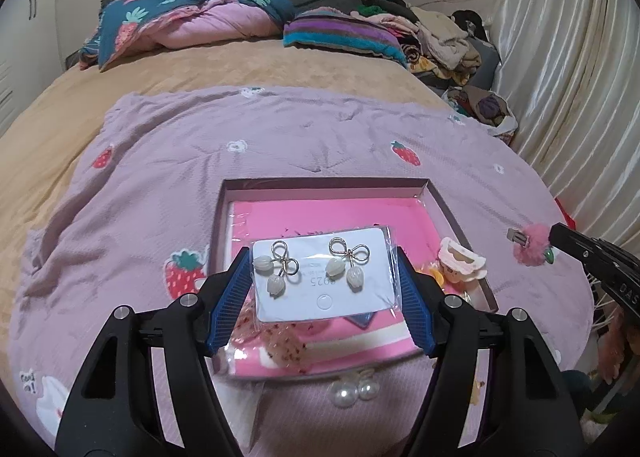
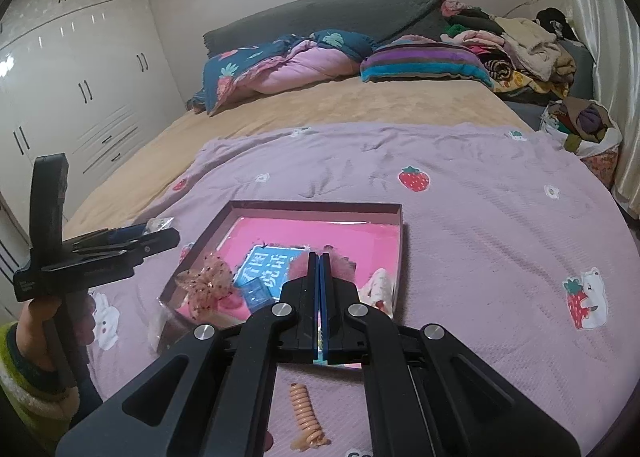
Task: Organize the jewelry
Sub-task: 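Carry the earring card and pom-pom tie into the tray and open both tools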
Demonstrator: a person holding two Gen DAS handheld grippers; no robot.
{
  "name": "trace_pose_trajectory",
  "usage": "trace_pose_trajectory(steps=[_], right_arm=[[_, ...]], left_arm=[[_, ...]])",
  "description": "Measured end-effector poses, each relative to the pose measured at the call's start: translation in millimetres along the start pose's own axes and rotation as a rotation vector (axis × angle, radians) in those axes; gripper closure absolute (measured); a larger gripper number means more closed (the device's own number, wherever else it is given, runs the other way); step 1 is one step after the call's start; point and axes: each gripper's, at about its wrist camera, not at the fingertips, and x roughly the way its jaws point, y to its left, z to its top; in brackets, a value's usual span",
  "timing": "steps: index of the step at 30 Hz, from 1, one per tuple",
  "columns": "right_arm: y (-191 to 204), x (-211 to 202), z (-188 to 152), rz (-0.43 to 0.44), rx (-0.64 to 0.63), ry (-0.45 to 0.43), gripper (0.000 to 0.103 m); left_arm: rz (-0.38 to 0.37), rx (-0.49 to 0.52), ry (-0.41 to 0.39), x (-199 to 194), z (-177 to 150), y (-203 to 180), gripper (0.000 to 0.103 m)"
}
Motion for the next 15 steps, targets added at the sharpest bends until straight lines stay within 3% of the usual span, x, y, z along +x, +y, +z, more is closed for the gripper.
trace_pose_trajectory(steps=[15], right_arm=[[-12, 33, -19, 0.017, 0.036, 0.066, 0.103]], left_arm=[[0.009, 0.041, 0.086, 61, 3, -15, 0.043]])
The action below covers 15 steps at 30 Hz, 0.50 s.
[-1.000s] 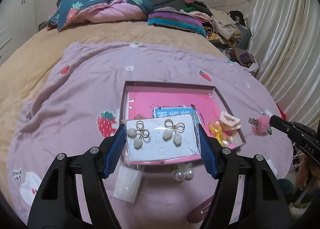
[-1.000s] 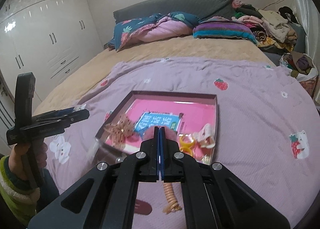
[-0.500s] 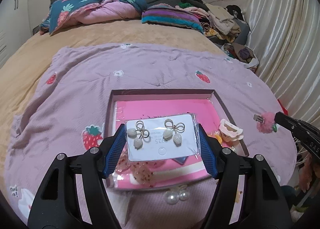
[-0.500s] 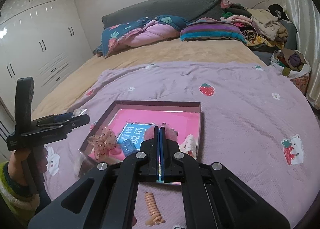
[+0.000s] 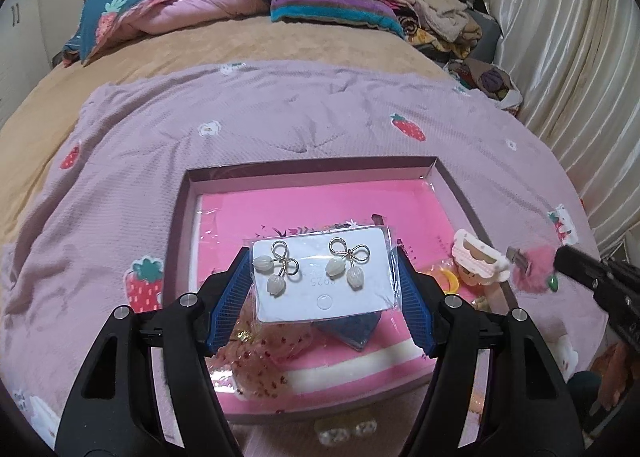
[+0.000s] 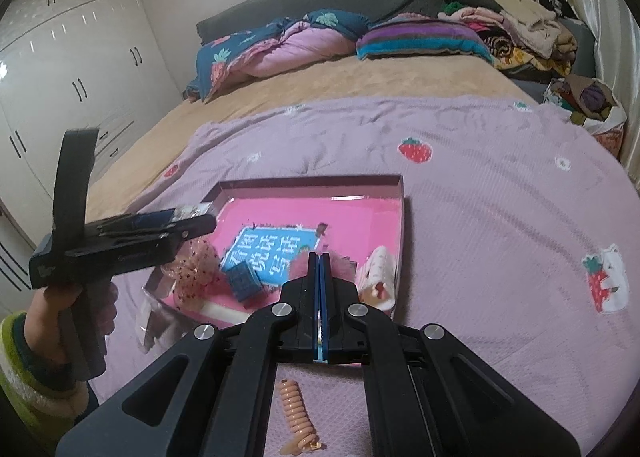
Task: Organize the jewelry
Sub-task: 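Carry the earring card and pom-pom tie into the tray and open both tools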
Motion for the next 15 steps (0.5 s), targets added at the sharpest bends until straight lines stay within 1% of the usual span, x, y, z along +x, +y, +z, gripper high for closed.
trace_pose_trajectory(steps=[15], right_arm=[[1, 35, -22, 0.04, 0.001, 0.086, 0.103]], left_arm=[[0.012, 0.013, 0.059, 36, 0, -10, 0.042]])
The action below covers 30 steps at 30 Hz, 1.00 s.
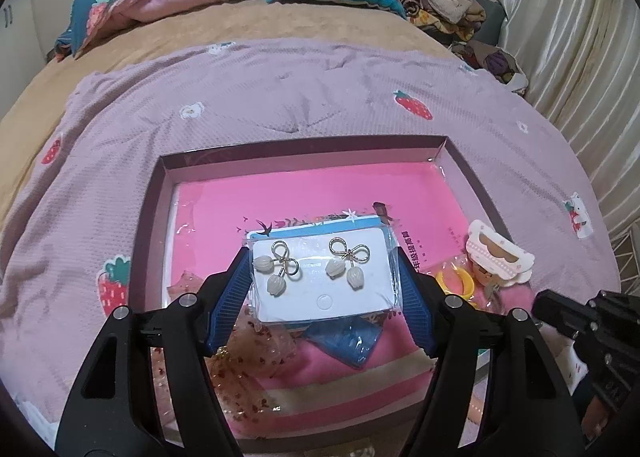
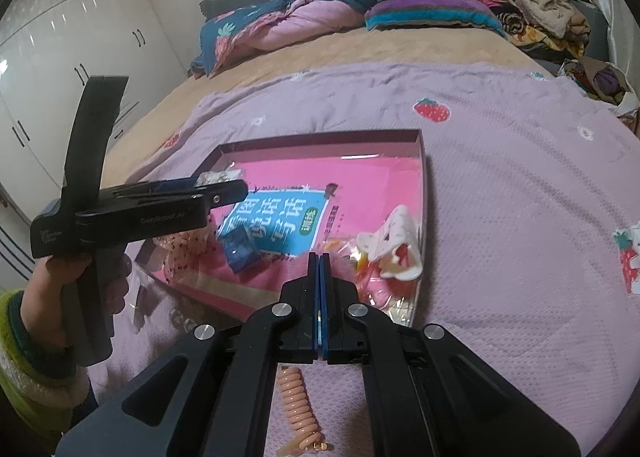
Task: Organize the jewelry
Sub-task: 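Carry the earring card and pom-pom tie into the tray and open both tools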
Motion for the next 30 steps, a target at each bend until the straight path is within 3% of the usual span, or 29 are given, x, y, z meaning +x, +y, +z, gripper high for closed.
trace_pose_trajectory(steps=[13, 14, 16, 20, 22, 30], right_arm=[[-2, 13, -12, 0.02, 0.012, 0.066, 0.101], [-2, 13, -13, 0.021, 0.016, 0.067, 0.098], [-4, 10, -14, 0.018, 0.026, 0.068, 0.085], [-7, 3, -16, -0.003, 0.037, 0.059, 0.079], [-9, -4, -16, -0.013, 0.045, 0.047, 0.069], [-17, -35, -17, -0.051, 0.087, -0.03, 0.05]], left_arm=[[-0.005, 0.012, 0.035, 16, -1, -11, 0.042], [-0.008, 0.013, 0.038, 17, -1, -12, 0.042], [-0.009, 0.015, 0.042, 18, -2, -14, 0.042], [-0.008, 0.025, 0.05, 19, -4, -17, 0.039], [-0.007, 0.024, 0.051, 18, -4, -17, 0.038], [-0.005, 0.009, 0.034, 7, -5, -15, 0.026]])
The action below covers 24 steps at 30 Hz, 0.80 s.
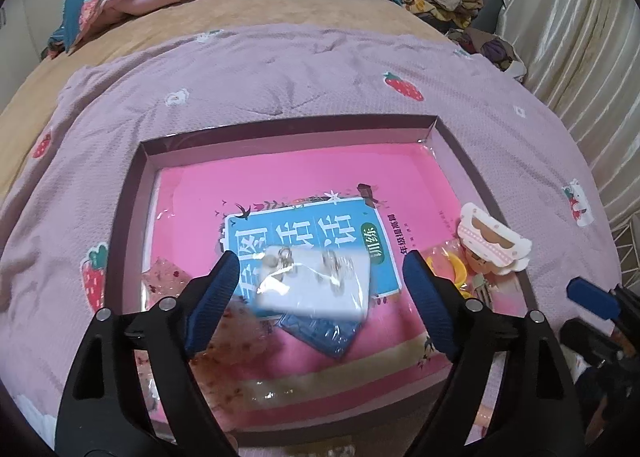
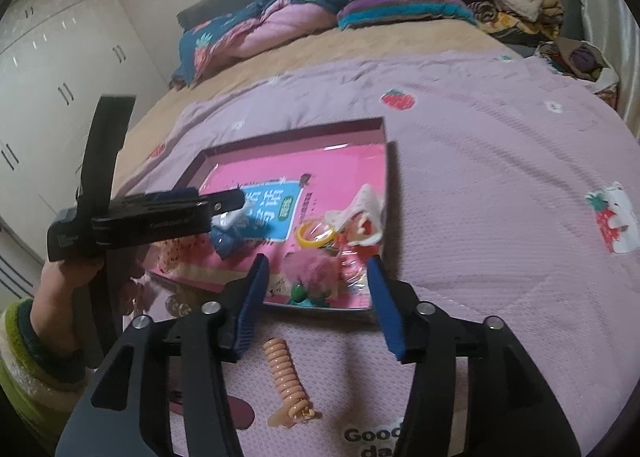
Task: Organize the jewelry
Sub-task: 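Carry the earring card and pom-pom tie into the tray and open both tools, then withdraw both tools from the tray toward the maroon clip and spiral tie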
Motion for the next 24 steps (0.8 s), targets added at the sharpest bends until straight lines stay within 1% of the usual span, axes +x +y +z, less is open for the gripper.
trace_pose_trajectory(steps=[2, 4, 6, 9, 11, 19, 24], right_arm=[[-4, -8, 1, -0.006, 0.017, -0.02, 0.045], [-8, -18, 1, -0.013, 0.037, -0.044, 0.042], [-12, -27, 1, -0.022, 0.049, -0.065, 0.041], [-17, -43, 3, -0.038, 0.067, -0.101, 0.04], [-19, -53, 3, -0.047, 0.075, -0.12, 0.039], [-12, -83, 4, -0.051, 0.068, -0.184, 0.033], [-1, -96, 1, -0.04, 0.046, -0.207, 0.033]], left_arm=[[-0.001, -0.006, -0.013, -7, 0, 1, 0.023], [-0.002, -0.011, -0.031, -18, -2, 3, 0.021], [-0.003, -0.016, -0.047, -28, -3, 4, 0.017], [-0.011, -0.028, -0.081, -48, -5, 7, 0.016], [-0.01, -0.033, -0.098, -57, -6, 8, 0.011], [-0.013, -0.078, -0.178, -106, -17, 20, 0.01], [-0.026, -0.094, -0.23, -136, -26, 23, 0.01]])
